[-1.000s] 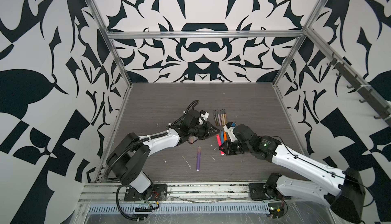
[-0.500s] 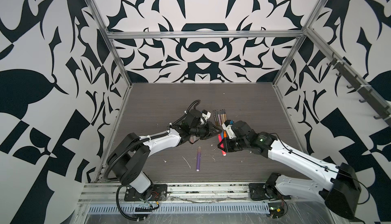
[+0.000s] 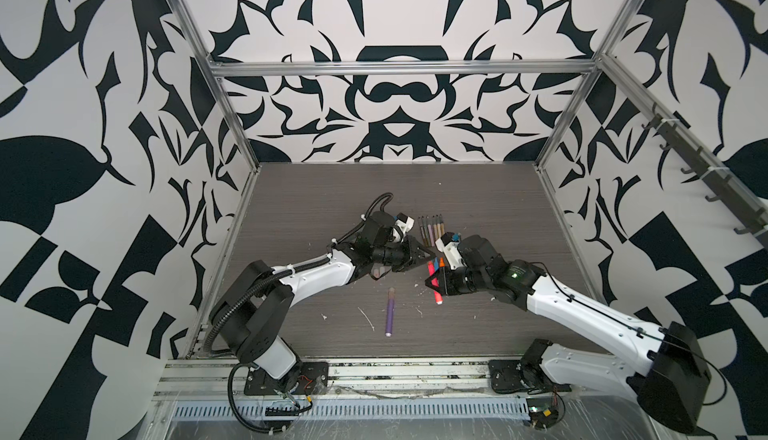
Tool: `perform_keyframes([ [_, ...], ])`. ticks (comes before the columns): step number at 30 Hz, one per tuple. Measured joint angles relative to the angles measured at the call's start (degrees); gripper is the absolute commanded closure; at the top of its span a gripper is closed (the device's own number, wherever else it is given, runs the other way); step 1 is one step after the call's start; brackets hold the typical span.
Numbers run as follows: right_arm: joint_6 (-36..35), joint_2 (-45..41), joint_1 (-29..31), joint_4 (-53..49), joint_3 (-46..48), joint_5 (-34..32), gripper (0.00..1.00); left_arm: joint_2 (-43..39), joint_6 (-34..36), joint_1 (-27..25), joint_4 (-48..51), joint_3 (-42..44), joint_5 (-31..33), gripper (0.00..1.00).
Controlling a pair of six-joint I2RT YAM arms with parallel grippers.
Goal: Open the pen caps
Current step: 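Close the left gripper on the pink marker's cap and pull it off, then lower the pink cap beside the other caps with the left gripper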
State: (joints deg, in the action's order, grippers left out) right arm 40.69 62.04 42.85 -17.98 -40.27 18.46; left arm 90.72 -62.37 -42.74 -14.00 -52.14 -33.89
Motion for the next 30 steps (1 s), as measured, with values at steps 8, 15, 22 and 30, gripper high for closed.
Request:
perform_keyframes([
  [8, 9.55, -7.13, 9.16, 9.79, 6.71, -10.69, 1.0, 4.31, 7.02, 6.84, 12.94, -11.02, -11.19, 1.0],
  [15, 12.35, -9.81, 14.97, 1.2, 11.63, -8.26, 1.0, 8.39, 10.82, 18.73, 14.45, -23.93, -4.0, 1.0],
  [22, 12.31, -10.23, 14.86, -0.13, 11.5, -8.28, 1.0, 9.35, 11.41, 16.5, 16.15, -23.63, -3.78, 1.0],
  [30, 12.11, -8.94, 14.27, -0.24, 11.5, -8.22, 1.0, 8.81, 12.9, 16.59, 16.94, -19.5, -3.04, 1.0],
])
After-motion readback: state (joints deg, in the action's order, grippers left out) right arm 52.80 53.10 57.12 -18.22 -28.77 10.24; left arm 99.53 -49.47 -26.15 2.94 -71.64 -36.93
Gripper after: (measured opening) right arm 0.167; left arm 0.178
